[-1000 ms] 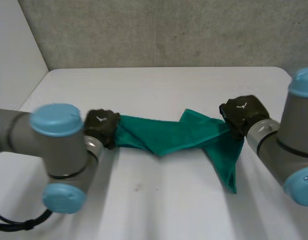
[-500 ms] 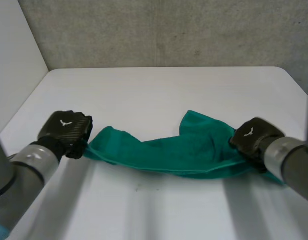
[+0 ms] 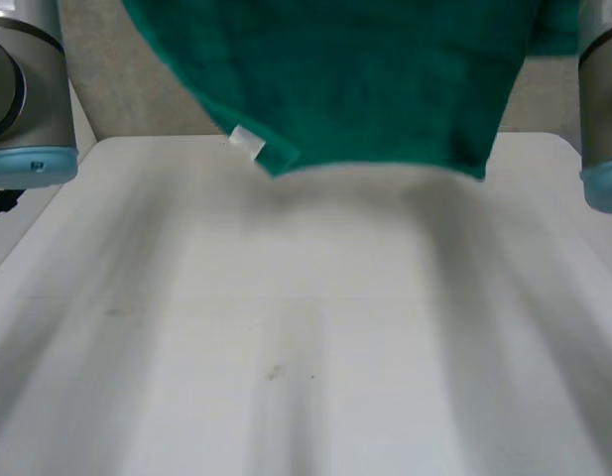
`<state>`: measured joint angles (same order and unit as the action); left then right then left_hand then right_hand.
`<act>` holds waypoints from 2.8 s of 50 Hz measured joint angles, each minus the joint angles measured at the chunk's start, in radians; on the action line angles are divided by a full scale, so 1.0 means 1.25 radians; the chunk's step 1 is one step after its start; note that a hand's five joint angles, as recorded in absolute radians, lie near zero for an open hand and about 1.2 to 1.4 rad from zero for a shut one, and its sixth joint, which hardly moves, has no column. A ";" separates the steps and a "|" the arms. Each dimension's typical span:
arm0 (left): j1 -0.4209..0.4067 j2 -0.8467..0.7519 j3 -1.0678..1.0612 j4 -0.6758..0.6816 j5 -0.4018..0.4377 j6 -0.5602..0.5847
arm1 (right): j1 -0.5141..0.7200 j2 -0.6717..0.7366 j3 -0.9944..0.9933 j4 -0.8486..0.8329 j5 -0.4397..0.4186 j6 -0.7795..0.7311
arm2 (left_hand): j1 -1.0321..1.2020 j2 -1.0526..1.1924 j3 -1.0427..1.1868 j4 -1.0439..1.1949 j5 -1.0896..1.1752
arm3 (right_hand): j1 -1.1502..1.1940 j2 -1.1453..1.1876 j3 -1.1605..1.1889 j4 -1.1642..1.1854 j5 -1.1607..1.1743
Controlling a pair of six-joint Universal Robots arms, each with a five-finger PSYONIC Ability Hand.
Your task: Fold the towel.
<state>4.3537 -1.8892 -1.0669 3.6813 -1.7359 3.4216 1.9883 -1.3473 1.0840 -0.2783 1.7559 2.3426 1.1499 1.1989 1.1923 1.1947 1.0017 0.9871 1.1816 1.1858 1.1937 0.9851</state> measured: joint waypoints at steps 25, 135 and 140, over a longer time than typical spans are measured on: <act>0.038 -0.009 -0.600 0.072 0.121 -0.076 | -0.008 0.170 0.413 0.225 -0.169 0.267 | 0.000 0.001 0.000 0.000 0.000 | -0.020 -0.027 -0.031 -0.037 -0.014; 0.122 -0.007 -0.593 0.065 0.122 -0.077 | -0.276 0.214 0.404 0.264 -0.393 0.270 | 0.000 0.001 0.000 0.000 0.000 | -0.218 -0.279 -0.283 -0.286 -0.244; 0.121 -0.008 -0.592 0.065 0.122 -0.077 | -0.277 0.221 0.412 0.277 -0.396 0.270 | 0.000 0.001 0.000 0.000 0.000 | -0.314 -0.385 -0.406 -0.413 -0.376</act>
<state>4.5054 -1.8996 -1.8067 3.7627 -1.5832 3.3257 1.6423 -1.0717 1.5995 0.0675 1.2604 2.6796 1.1500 1.2001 1.1929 1.1949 1.0018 0.5949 0.7002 0.6780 0.6780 0.5155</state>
